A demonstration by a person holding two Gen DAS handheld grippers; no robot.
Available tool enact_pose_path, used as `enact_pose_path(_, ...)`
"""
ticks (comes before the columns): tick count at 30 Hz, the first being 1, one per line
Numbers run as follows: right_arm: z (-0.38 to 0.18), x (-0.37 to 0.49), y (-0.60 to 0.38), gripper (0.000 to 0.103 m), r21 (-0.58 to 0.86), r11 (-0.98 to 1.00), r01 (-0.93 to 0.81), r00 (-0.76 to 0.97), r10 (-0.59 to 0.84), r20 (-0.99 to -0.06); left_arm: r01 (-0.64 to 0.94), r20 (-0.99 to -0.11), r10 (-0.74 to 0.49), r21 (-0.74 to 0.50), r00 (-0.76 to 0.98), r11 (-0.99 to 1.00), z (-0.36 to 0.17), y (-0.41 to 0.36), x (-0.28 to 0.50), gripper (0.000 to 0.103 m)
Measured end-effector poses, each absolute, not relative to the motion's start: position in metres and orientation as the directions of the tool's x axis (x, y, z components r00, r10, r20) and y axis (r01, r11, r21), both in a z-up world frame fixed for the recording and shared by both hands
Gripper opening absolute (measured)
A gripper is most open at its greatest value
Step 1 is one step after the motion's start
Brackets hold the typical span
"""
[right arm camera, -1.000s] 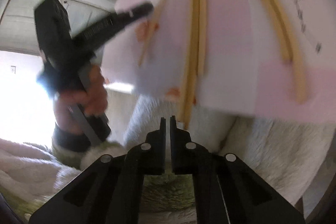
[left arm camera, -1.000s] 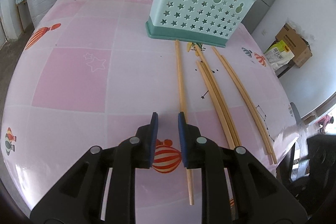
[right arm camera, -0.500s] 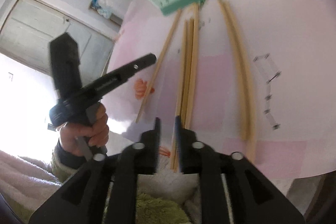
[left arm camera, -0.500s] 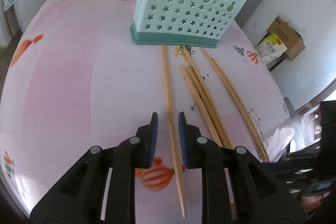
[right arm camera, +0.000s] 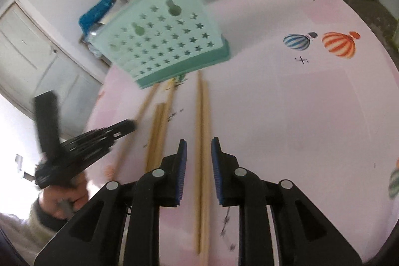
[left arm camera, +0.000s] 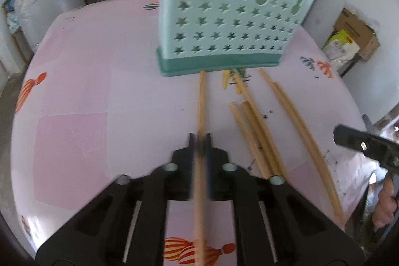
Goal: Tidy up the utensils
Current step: 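Grasp a wooden chopstick with the left tool while the right tool grasps another chopstick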
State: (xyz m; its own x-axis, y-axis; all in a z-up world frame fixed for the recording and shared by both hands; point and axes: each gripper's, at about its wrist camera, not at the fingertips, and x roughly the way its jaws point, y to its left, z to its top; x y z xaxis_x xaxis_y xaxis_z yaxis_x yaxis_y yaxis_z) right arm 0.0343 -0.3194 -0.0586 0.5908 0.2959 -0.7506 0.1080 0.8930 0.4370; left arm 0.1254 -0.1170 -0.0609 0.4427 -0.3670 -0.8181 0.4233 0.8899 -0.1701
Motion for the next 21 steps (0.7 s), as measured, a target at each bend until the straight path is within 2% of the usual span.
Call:
enact_pose_path(8, -0.076, 0.068, -0.310, 0.009, 0.346, 0.935, 0.073, 0.549, 0.252, -0.797, 0.347, -0.815, -0.353, -0.200, 0.460, 0.916, -0.062, -0.096, 0.114, 0.004)
enact_pose_path(21, -0.081, 0.082, -0.291, 0.007, 0.256, 0.966, 0.042, 0.538, 0.194, -0.820, 0.306, -0.815, -0.370, -0.250, 0.446, 0.919, -0.063, -0.091, 0.101, 0.004)
